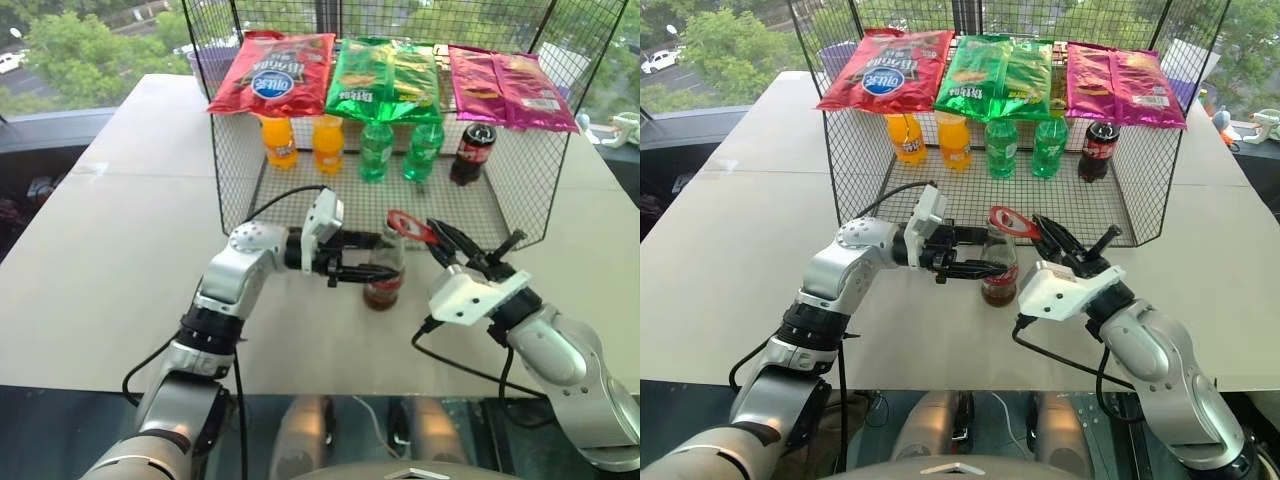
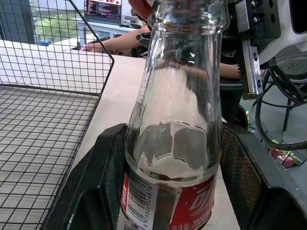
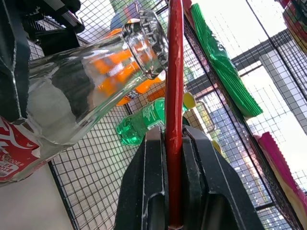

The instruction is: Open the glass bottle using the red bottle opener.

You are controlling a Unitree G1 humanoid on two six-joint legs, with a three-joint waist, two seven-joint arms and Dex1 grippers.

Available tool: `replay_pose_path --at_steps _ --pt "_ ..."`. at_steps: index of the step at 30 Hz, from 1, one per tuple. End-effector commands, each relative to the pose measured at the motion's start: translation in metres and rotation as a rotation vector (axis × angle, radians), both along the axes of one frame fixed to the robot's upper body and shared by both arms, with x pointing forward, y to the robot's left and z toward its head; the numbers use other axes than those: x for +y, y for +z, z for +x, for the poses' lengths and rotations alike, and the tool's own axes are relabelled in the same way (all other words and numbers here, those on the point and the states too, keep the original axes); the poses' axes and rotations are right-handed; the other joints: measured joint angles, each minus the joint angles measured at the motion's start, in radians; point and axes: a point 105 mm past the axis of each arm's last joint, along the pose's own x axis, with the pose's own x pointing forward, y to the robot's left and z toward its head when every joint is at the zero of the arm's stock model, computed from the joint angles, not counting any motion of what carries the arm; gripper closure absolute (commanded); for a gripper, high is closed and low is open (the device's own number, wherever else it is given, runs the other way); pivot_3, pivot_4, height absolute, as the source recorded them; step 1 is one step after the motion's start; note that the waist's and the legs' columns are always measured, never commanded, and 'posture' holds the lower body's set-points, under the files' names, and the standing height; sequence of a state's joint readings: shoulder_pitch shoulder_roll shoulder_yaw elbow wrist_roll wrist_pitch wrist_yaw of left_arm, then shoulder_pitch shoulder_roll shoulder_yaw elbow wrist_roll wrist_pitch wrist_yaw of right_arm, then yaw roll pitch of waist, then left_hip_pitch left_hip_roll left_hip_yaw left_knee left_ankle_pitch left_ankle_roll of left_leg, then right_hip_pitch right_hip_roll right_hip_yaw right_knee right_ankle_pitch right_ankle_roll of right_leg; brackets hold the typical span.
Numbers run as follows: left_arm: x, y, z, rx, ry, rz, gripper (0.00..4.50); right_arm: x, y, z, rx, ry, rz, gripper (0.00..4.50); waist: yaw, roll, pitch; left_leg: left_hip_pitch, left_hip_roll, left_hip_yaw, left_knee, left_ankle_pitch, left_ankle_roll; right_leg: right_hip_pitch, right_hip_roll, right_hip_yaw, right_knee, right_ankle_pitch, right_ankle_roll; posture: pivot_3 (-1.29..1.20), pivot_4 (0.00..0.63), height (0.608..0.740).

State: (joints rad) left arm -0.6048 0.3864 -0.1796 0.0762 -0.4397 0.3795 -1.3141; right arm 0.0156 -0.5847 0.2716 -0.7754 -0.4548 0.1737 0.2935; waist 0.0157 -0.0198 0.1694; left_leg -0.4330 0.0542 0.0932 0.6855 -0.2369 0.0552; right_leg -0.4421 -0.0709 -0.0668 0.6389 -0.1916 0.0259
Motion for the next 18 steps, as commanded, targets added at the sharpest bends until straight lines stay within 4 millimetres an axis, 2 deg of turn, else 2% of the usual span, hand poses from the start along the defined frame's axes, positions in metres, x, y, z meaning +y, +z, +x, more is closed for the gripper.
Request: replay_pose_path --at_steps 1,18 --pt "-0.010 0.024 -0.002 -0.095 -0.031 -0.067 2.25 0.013 -0.038 -0.011 0.128 0.092 -0.052 4.50 0.000 0.000 -0.001 0.000 0.000 0.000 0.000 0.000 0.000 0.000 0.000 0.000 0.000 0.000 0.000 0.00 0.150 0.728" --pt "-0.018 0.034 0.010 -0.100 -0.009 -0.094 2.25 0.028 -0.042 -0.003 0.076 0.138 0.049 4.50 0.001 0.000 -0.003 0.002 0.000 -0.002 0.003 0.000 0.000 0.003 -0.001 0.000 0.002 0.000 0.000 0.00 0.150 0.728"
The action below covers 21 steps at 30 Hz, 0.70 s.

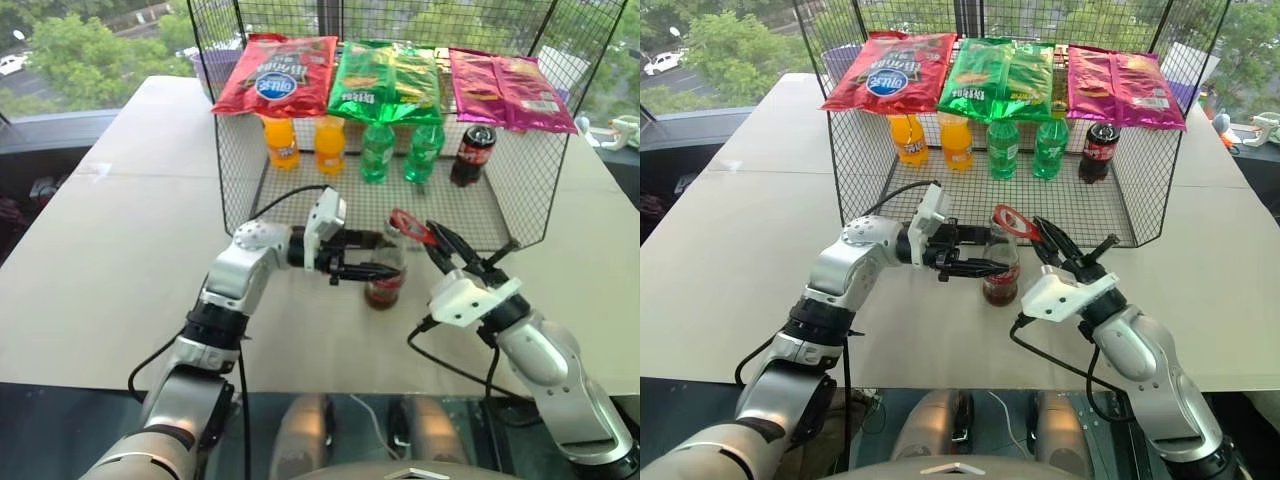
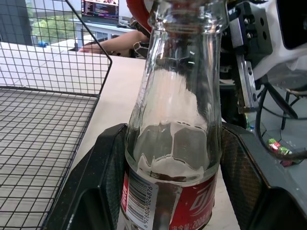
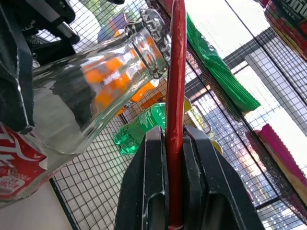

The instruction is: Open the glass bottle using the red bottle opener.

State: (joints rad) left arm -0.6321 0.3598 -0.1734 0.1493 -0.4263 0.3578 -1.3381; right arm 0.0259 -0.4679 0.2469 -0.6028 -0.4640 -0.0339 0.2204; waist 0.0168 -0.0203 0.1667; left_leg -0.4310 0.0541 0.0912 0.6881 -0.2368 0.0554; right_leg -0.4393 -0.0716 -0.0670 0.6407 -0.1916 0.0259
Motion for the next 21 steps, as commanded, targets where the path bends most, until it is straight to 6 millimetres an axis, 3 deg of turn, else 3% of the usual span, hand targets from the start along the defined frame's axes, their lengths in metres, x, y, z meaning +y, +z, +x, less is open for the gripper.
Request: replay_pose_path --at_steps 1,7,16,21 --pt "-0.016 0.038 0.005 -0.123 0.001 -0.085 2.25 0.027 -0.029 -0.013 0.115 0.135 -0.035 4.50 0.001 0.000 0.000 0.000 0.000 0.000 0.000 0.000 0.000 0.000 0.000 0.000 0.000 0.000 0.000 0.00 0.150 0.728" --pt "-0.016 0.044 0.011 -0.155 0.012 -0.085 2.25 0.024 -0.028 -0.012 0.080 0.108 -0.078 4.50 0.003 0.000 0.000 -0.001 -0.001 -0.001 0.000 0.000 0.000 0.000 0.000 0.000 0.000 0.000 0.000 0.00 0.150 0.728" --pt "-0.019 0.028 0.011 -0.165 0.015 -0.016 2.25 0.014 -0.054 -0.009 0.084 0.086 -0.295 4.50 0.003 0.001 -0.005 0.001 -0.001 -0.002 0.001 0.000 0.000 0.002 0.000 0.000 0.000 0.000 0.000 0.00 0.150 0.728" --pt "-0.017 0.023 0.007 -0.178 0.000 -0.002 2.25 0.006 -0.044 -0.006 0.045 0.077 -0.349 4.50 0.003 0.001 -0.009 0.008 -0.001 -0.003 0.001 -0.003 -0.004 0.008 -0.002 -0.001 0.000 0.000 0.000 0.00 0.150 0.728"
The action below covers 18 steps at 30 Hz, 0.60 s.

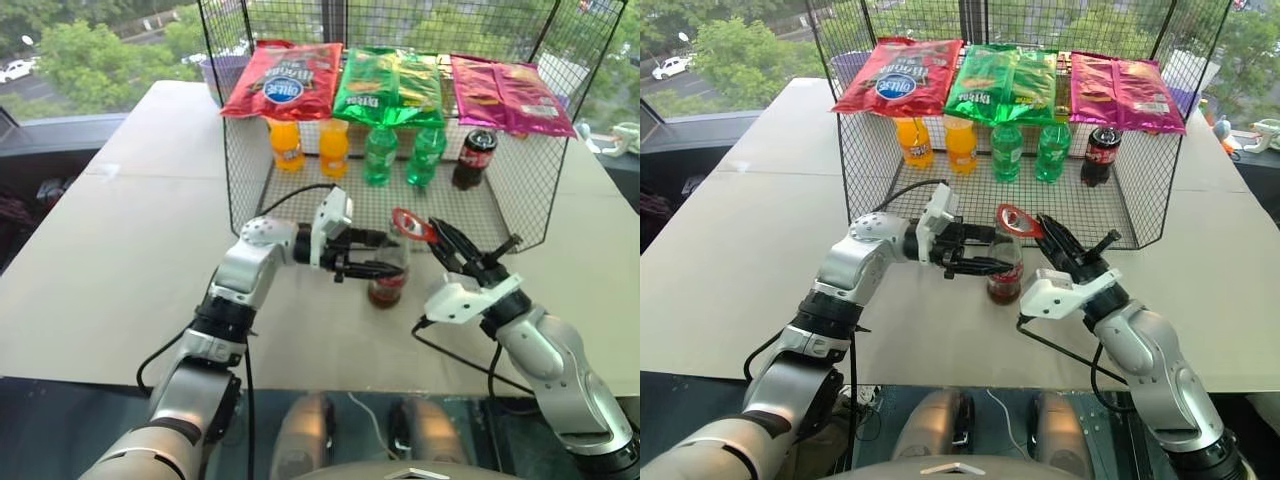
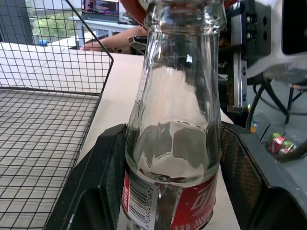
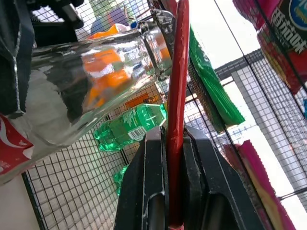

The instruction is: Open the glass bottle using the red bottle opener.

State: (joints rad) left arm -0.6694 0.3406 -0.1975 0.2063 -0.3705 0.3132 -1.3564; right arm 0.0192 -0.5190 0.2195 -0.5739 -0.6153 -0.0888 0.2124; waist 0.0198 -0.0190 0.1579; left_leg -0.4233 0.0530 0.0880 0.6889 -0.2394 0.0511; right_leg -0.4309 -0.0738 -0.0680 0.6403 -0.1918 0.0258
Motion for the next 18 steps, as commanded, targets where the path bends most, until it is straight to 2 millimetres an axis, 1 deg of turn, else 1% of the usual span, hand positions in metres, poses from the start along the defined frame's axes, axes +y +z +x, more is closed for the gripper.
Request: replay_pose_path --at_steps 1,5,7,9,13,15,16,18 --pt "-0.010 0.026 0.001 -0.146 0.012 -0.047 2.25 0.014 -0.038 -0.011 0.150 0.112 -0.183 4.50 0.000 0.000 0.000 0.001 0.000 0.000 0.000 0.000 0.000 0.000 -0.001 0.000 0.000 0.000 0.000 0.00 0.150 0.728" --pt "-0.008 0.022 -0.001 -0.141 0.014 -0.042 2.25 0.013 -0.024 -0.012 0.126 0.139 -0.244 4.50 0.000 0.000 0.000 0.001 -0.001 0.000 0.000 0.000 0.000 0.000 -0.002 -0.001 0.000 0.000 0.000 0.00 0.150 0.728" --pt "-0.007 0.017 -0.002 -0.137 0.017 -0.037 2.25 0.012 -0.012 -0.010 0.106 0.148 -0.285 4.50 0.001 0.000 0.000 0.000 -0.002 0.000 0.000 0.000 0.000 0.000 -0.003 -0.002 0.000 0.000 0.000 0.00 0.150 0.728" --pt "-0.006 0.013 -0.002 -0.136 0.019 -0.031 2.25 0.009 0.004 -0.005 0.075 0.148 -0.325 4.50 0.001 0.001 0.001 -0.001 -0.003 -0.001 0.000 0.000 0.000 0.000 -0.004 -0.002 0.000 0.000 0.000 0.00 0.150 0.728" --pt "-0.008 0.010 -0.002 -0.137 0.024 -0.034 2.25 0.006 0.032 0.001 0.045 0.162 -0.389 4.50 0.002 0.001 0.001 -0.003 -0.005 -0.004 0.000 0.000 0.000 0.000 -0.006 -0.005 -0.001 0.000 0.000 0.00 0.150 0.728" --pt "-0.008 0.008 -0.002 -0.136 0.026 -0.038 2.25 0.006 0.043 0.002 0.039 0.173 -0.419 4.50 -0.001 0.001 0.001 -0.005 -0.005 -0.005 0.000 0.000 0.001 -0.002 -0.006 -0.006 -0.001 0.000 0.000 0.00 0.150 0.728" --pt "-0.009 0.007 -0.003 -0.135 0.025 -0.041 2.25 0.006 0.047 0.002 0.041 0.177 -0.428 4.50 -0.001 0.001 0.001 -0.006 -0.006 -0.005 0.000 0.003 0.005 -0.002 -0.006 -0.007 -0.001 0.000 0.000 0.00 0.150 0.728" --pt "-0.009 0.007 -0.003 -0.133 0.023 -0.046 2.25 0.005 0.053 0.002 0.044 0.179 -0.439 4.50 -0.001 0.001 0.001 -0.008 -0.006 -0.006 -0.001 0.003 0.005 -0.003 -0.006 -0.008 -0.002 0.000 0.000 0.00 0.150 0.728"
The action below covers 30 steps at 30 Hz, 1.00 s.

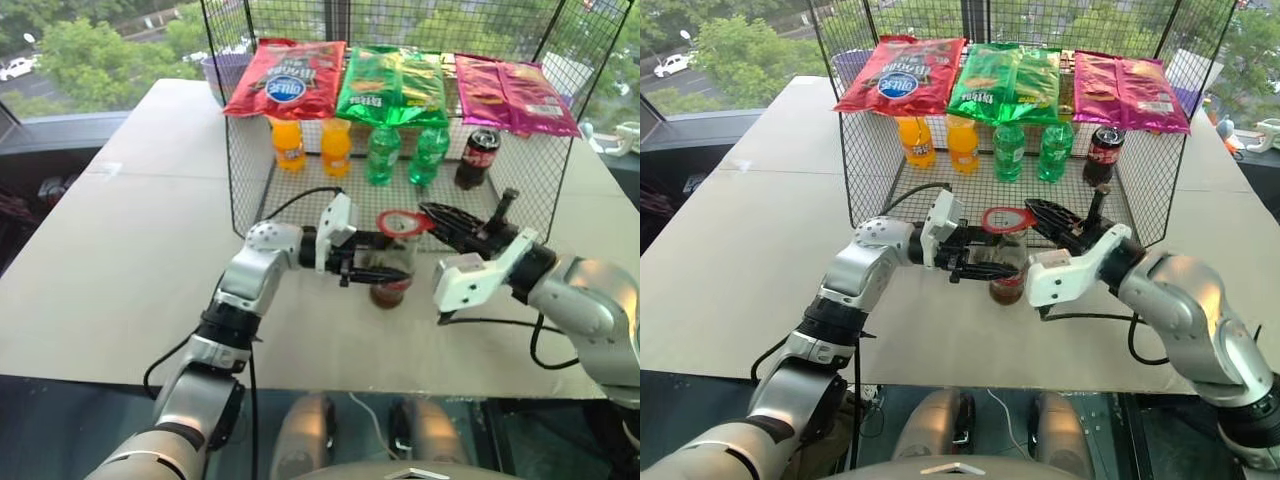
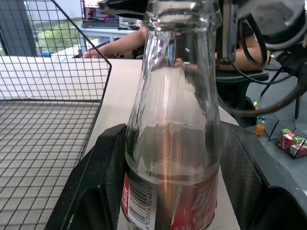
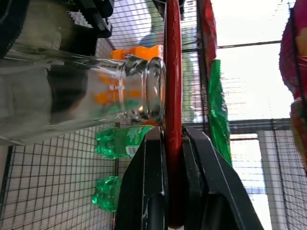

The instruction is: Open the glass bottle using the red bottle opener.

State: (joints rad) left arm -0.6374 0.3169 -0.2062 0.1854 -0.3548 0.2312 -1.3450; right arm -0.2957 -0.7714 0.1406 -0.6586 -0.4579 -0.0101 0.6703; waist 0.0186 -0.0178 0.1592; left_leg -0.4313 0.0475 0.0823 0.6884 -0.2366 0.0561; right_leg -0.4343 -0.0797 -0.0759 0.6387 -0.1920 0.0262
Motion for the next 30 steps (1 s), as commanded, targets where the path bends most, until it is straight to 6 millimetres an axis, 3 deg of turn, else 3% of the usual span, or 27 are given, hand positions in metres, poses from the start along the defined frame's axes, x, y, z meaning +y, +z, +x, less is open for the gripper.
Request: replay_pose_path --at_steps 1,6,13,16,20,30 --pt "-0.004 0.008 0.002 -0.066 0.035 -0.025 2.25 0.002 0.006 -0.006 0.031 0.023 -0.023 4.50 0.000 0.000 0.000 0.000 0.000 0.000 0.000 0.000 0.000 0.000 0.000 -0.001 0.000 0.000 0.000 0.00 0.150 0.728" --pt "-0.005 0.006 0.002 -0.064 0.035 -0.030 2.25 -0.009 0.021 -0.002 0.039 -0.060 0.126 4.50 0.001 0.000 0.001 -0.001 0.000 -0.001 -0.001 0.000 0.000 0.000 0.000 -0.002 -0.002 0.000 0.000 0.00 0.150 0.728" --pt "0.000 0.006 0.003 -0.064 0.050 -0.038 2.25 -0.033 0.045 -0.012 0.104 -0.195 0.572 4.50 0.001 0.002 0.002 -0.002 0.000 -0.003 -0.001 0.000 0.000 0.000 0.000 -0.004 -0.002 0.000 0.000 0.00 0.150 0.728" --pt "0.003 0.006 0.003 -0.064 0.066 -0.049 2.25 -0.040 0.042 -0.019 0.178 -0.240 0.725 4.50 0.000 0.003 0.002 -0.002 0.000 -0.003 -0.001 0.000 0.000 0.000 0.000 -0.004 -0.002 0.000 0.000 0.00 0.150 0.728" --pt "0.008 0.009 0.002 -0.061 0.095 -0.075 2.25 -0.049 0.022 -0.021 0.317 -0.297 0.879 4.50 -0.002 0.004 0.003 -0.002 0.000 -0.005 -0.001 0.000 0.000 0.000 0.000 -0.006 -0.003 0.000 0.000 0.00 0.150 0.728" --pt "0.023 0.011 0.001 -0.052 0.171 -0.100 2.25 -0.051 -0.077 -0.039 0.914 -0.438 1.181 4.50 -0.008 0.010 0.006 -0.002 0.001 -0.005 -0.004 0.000 -0.001 0.000 0.000 -0.006 -0.004 0.000 0.000 0.00 0.150 0.728"
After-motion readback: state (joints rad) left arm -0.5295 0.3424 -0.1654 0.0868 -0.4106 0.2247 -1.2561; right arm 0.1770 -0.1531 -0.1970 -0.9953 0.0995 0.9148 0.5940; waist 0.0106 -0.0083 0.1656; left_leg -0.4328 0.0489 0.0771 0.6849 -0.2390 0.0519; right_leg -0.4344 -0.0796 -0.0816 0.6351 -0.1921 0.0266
